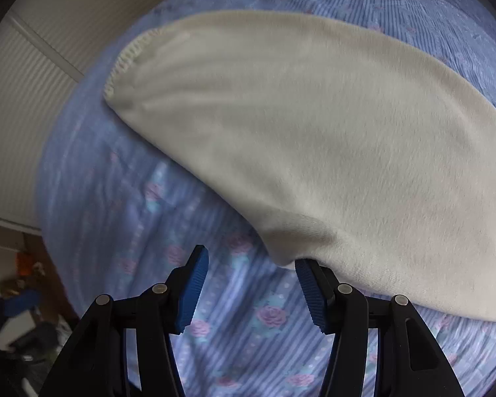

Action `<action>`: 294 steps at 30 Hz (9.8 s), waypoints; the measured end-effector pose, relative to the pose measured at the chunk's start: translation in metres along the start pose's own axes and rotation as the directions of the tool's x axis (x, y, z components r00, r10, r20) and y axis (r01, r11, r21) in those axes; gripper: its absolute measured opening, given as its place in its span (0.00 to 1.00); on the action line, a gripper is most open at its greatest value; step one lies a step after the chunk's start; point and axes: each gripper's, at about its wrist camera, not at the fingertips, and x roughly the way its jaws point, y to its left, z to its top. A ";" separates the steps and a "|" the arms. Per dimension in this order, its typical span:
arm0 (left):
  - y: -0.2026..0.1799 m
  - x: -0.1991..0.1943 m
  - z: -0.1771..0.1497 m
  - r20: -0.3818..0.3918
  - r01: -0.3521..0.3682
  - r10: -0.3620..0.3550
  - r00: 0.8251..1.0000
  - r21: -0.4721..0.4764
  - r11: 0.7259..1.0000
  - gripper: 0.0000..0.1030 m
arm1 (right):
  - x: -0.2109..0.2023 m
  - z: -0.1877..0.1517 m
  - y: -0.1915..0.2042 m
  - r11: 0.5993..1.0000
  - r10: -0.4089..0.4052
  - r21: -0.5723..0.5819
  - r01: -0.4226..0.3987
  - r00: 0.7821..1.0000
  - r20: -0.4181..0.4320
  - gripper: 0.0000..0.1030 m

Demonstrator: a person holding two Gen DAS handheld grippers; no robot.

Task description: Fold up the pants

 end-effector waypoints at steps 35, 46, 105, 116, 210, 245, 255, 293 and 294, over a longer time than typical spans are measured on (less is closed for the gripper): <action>0.060 -0.041 0.107 0.124 0.045 -0.070 0.990 0.194 0.980 0.89 | -0.107 0.030 0.057 0.976 0.094 0.190 -0.110 0.992 0.088 0.56; 0.069 0.019 0.264 0.049 0.212 -0.244 0.969 0.348 0.913 0.87 | -0.091 0.100 0.051 0.874 -0.017 0.483 -0.056 0.989 0.145 0.57; -0.030 -0.084 0.259 0.098 0.221 -0.364 0.926 0.639 0.737 0.82 | -0.194 0.039 0.011 0.812 -0.116 0.572 -0.112 0.930 0.347 0.57; -0.155 -0.121 0.174 -0.025 0.309 -0.488 0.873 0.802 0.511 0.82 | -0.285 -0.082 -0.058 0.652 -0.317 0.750 -0.109 0.860 0.400 0.57; -0.846 0.212 -0.013 -0.507 0.509 -0.100 0.856 0.861 -0.013 0.17 | -0.156 -0.293 -0.572 0.091 -0.423 0.950 -0.300 0.852 0.310 0.23; -0.479 -0.029 0.213 -0.327 0.469 -0.516 0.792 0.866 0.172 0.16 | -0.294 -0.035 -0.190 0.841 -0.309 0.541 0.012 0.831 0.462 0.20; -0.358 0.073 0.245 -0.345 0.512 -0.453 0.822 0.796 0.324 0.16 | -0.170 0.012 -0.106 0.897 -0.191 0.440 0.041 0.934 0.302 0.21; -0.183 0.119 0.123 -0.410 0.561 -0.419 0.810 0.333 0.758 0.52 | -0.068 -0.012 -0.127 0.868 -0.032 0.496 -0.014 0.996 0.084 0.30; -0.181 0.120 0.118 -0.410 0.551 -0.413 0.813 0.315 0.773 0.46 | -0.068 -0.011 -0.128 0.869 -0.032 0.494 -0.016 0.996 0.088 0.30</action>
